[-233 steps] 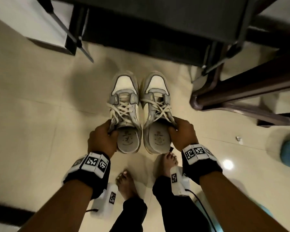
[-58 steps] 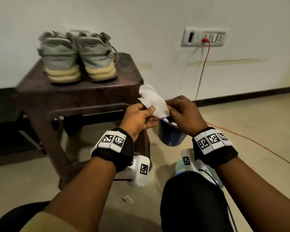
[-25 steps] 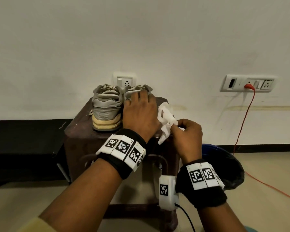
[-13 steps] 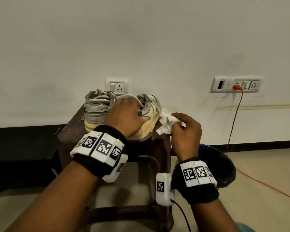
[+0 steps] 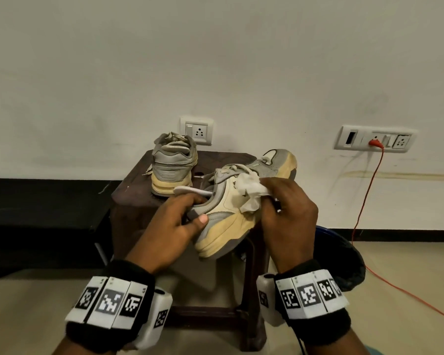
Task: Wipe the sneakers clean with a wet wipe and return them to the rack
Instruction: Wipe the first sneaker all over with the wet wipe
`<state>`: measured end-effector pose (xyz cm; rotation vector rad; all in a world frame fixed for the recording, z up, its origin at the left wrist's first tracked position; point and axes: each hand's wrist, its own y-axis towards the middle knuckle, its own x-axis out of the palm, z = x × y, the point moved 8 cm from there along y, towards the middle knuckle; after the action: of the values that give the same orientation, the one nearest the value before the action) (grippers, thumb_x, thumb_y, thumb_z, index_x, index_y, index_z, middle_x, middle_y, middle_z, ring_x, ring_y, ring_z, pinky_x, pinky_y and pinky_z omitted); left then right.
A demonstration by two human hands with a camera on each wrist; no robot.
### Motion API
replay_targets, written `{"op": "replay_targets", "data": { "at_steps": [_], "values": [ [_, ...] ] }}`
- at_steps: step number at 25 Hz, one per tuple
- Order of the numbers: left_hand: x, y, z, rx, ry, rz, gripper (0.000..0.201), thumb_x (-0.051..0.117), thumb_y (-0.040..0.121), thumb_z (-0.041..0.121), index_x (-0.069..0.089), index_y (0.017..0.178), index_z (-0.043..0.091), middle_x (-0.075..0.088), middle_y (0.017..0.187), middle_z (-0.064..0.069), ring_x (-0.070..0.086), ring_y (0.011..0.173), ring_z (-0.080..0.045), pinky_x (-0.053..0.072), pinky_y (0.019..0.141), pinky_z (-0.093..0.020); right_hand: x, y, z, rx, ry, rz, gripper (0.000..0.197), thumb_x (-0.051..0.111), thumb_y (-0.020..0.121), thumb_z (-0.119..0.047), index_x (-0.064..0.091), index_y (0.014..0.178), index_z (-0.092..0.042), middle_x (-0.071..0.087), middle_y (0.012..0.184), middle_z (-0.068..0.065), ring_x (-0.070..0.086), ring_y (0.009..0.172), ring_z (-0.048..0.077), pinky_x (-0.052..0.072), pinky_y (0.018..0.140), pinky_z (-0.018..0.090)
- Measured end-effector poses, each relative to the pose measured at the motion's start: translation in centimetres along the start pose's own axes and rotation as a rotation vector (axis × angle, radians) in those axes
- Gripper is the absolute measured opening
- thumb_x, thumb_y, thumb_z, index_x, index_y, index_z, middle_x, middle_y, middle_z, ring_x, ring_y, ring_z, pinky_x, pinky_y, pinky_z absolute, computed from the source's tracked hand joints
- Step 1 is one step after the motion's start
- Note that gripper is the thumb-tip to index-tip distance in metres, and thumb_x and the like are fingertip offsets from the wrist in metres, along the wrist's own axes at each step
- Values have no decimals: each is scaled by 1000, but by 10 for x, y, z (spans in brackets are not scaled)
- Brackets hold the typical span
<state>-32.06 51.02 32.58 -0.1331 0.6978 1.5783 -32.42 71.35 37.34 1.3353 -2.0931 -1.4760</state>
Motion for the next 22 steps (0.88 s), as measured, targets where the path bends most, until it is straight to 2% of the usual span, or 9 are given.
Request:
{"op": "replay_targets", "data": {
  "at_steps": [2, 4, 7, 10, 12, 15, 19, 20, 22],
  "values": [
    [2, -6, 6, 99, 110, 26, 36, 58, 79, 32, 61, 115, 27, 59, 109, 17, 51, 111, -7, 40, 95, -18, 13, -9, -13, -50, -89, -95, 27, 67, 79, -1, 71, 105, -6, 67, 108, 11, 62, 99, 26, 53, 82, 33],
    [5, -9, 11, 156, 200, 51, 41, 56, 79, 32, 62, 119, 23, 57, 108, 15, 48, 109, -8, 35, 90, -13, 23, -18, -22, -52, -129, -175, 31, 65, 79, -5, 69, 110, -5, 63, 113, 12, 57, 105, 26, 51, 85, 33],
    [6, -9, 14, 182, 232, 89, 43, 54, 83, 32, 60, 124, 23, 58, 116, 9, 46, 112, -8, 36, 93, -21, 29, -26, -29, -29, -119, -258, 39, 58, 82, -17, 64, 118, -6, 58, 120, 11, 52, 111, 23, 49, 89, 32],
    [7, -9, 12, 188, 240, 83, 43, 52, 84, 32, 58, 126, 25, 55, 111, 12, 44, 106, -7, 36, 89, -20, 28, -33, -33, -132, -169, -277, 34, 67, 82, -7, 66, 116, -5, 61, 116, 15, 57, 108, 29, 53, 85, 39],
    [8, -10, 13, 204, 256, 69, 44, 52, 84, 32, 57, 127, 26, 51, 106, 16, 43, 103, -5, 34, 86, -16, 28, -35, -32, -161, -198, -272, 35, 72, 77, -2, 68, 112, -4, 65, 111, 16, 60, 103, 30, 54, 82, 38],
    [9, -10, 15, 229, 287, 70, 44, 53, 85, 32, 58, 128, 25, 48, 106, 19, 42, 106, -4, 34, 88, -18, 23, -20, -20, -123, -227, -192, 33, 73, 75, 1, 70, 108, -3, 67, 105, 15, 61, 96, 30, 52, 80, 34],
    [15, -14, 27, 314, 389, 45, 44, 50, 86, 37, 58, 128, 25, 46, 103, 19, 43, 106, -6, 36, 85, -21, 16, 7, 12, 81, -277, -129, 37, 66, 77, 6, 70, 111, -7, 63, 110, 15, 59, 101, 33, 50, 82, 35],
    [16, -15, 29, 328, 418, 43, 44, 51, 86, 36, 58, 128, 25, 48, 103, 17, 43, 105, -7, 37, 83, -22, 18, 6, 11, 88, -276, -142, 38, 65, 77, 7, 70, 112, -7, 62, 110, 15, 59, 101, 32, 49, 81, 33],
    [16, -16, 29, 319, 443, 43, 43, 52, 87, 35, 58, 128, 25, 53, 105, 12, 43, 104, -7, 38, 82, -23, 24, -1, -7, -17, -211, -186, 39, 66, 76, 8, 69, 112, -7, 63, 106, 13, 60, 97, 29, 50, 79, 32]
  ]
}}
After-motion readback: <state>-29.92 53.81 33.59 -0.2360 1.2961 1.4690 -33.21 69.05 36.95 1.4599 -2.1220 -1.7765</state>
